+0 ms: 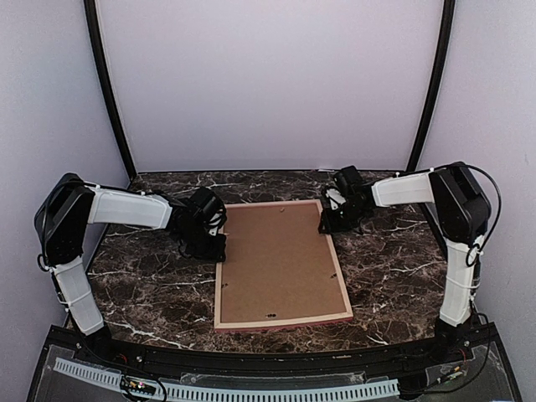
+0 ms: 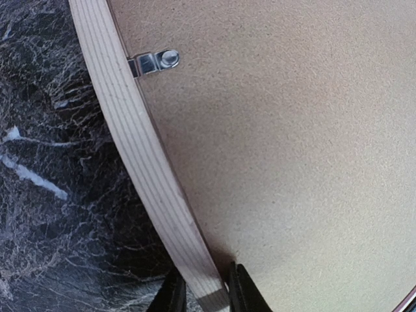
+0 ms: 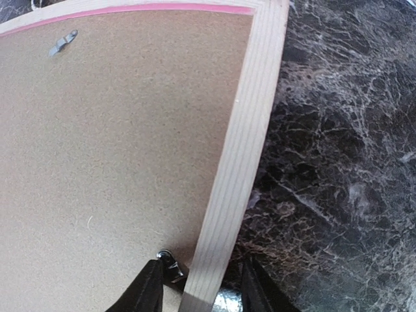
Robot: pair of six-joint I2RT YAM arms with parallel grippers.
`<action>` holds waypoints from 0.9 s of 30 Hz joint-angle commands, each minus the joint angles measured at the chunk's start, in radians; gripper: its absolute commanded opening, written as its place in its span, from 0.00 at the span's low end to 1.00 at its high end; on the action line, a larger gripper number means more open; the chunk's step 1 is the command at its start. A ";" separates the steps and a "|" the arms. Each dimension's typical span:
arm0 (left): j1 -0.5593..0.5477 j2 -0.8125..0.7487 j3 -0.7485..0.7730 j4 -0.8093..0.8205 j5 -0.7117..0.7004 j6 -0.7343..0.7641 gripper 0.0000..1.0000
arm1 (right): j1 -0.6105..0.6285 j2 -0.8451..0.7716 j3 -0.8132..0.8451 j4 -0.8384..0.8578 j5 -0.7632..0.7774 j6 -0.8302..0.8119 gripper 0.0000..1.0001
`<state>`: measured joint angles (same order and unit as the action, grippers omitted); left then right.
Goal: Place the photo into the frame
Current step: Press the fastener onto the backboard.
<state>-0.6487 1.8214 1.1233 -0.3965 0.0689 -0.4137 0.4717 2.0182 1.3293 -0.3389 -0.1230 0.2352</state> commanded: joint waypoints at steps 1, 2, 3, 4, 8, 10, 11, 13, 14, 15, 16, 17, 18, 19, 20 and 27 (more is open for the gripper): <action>-0.018 0.018 -0.003 -0.052 0.020 0.060 0.23 | -0.008 0.042 0.018 0.008 0.006 -0.005 0.38; -0.018 0.017 -0.003 -0.052 0.020 0.061 0.22 | -0.008 0.041 0.020 0.007 0.005 -0.006 0.37; -0.018 0.017 -0.004 -0.052 0.019 0.061 0.22 | -0.010 0.041 0.022 0.005 0.005 -0.008 0.36; -0.018 0.015 -0.004 -0.053 0.019 0.061 0.22 | -0.011 0.042 0.023 0.003 0.004 -0.010 0.34; -0.018 0.014 -0.005 -0.052 0.017 0.061 0.22 | -0.017 0.038 0.027 -0.010 -0.006 -0.027 0.32; -0.018 0.013 -0.007 -0.052 0.016 0.061 0.22 | -0.024 0.032 0.022 -0.013 -0.016 -0.041 0.32; -0.018 0.013 -0.008 -0.052 0.016 0.061 0.22 | -0.028 0.033 0.021 -0.018 -0.026 -0.050 0.32; -0.018 0.014 -0.008 -0.052 0.015 0.062 0.22 | -0.036 0.033 0.017 -0.023 -0.034 -0.061 0.32; -0.019 0.014 -0.009 -0.053 0.015 0.062 0.22 | -0.041 0.033 0.014 -0.024 -0.040 -0.065 0.32; -0.019 0.014 -0.009 -0.052 0.015 0.062 0.22 | -0.045 0.033 0.012 -0.023 -0.045 -0.067 0.32; -0.018 0.015 -0.009 -0.052 0.016 0.062 0.22 | -0.045 0.034 0.010 -0.022 -0.049 -0.069 0.32; -0.018 0.015 -0.009 -0.052 0.015 0.062 0.22 | -0.047 0.034 0.010 -0.024 -0.052 -0.071 0.32; -0.018 0.015 -0.009 -0.052 0.015 0.062 0.22 | -0.046 0.034 0.011 -0.023 -0.055 -0.072 0.32; -0.019 0.015 -0.009 -0.053 0.014 0.062 0.22 | -0.047 0.035 0.011 -0.023 -0.058 -0.074 0.32; -0.018 0.015 -0.009 -0.053 0.013 0.061 0.22 | -0.047 0.035 0.013 -0.024 -0.061 -0.074 0.34; -0.018 0.013 -0.006 -0.056 0.014 0.029 0.22 | -0.047 -0.024 -0.019 -0.026 -0.082 -0.040 0.54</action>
<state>-0.6491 1.8214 1.1233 -0.3939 0.0677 -0.4217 0.4320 2.0270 1.3415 -0.3561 -0.2050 0.1761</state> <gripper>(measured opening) 0.221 0.508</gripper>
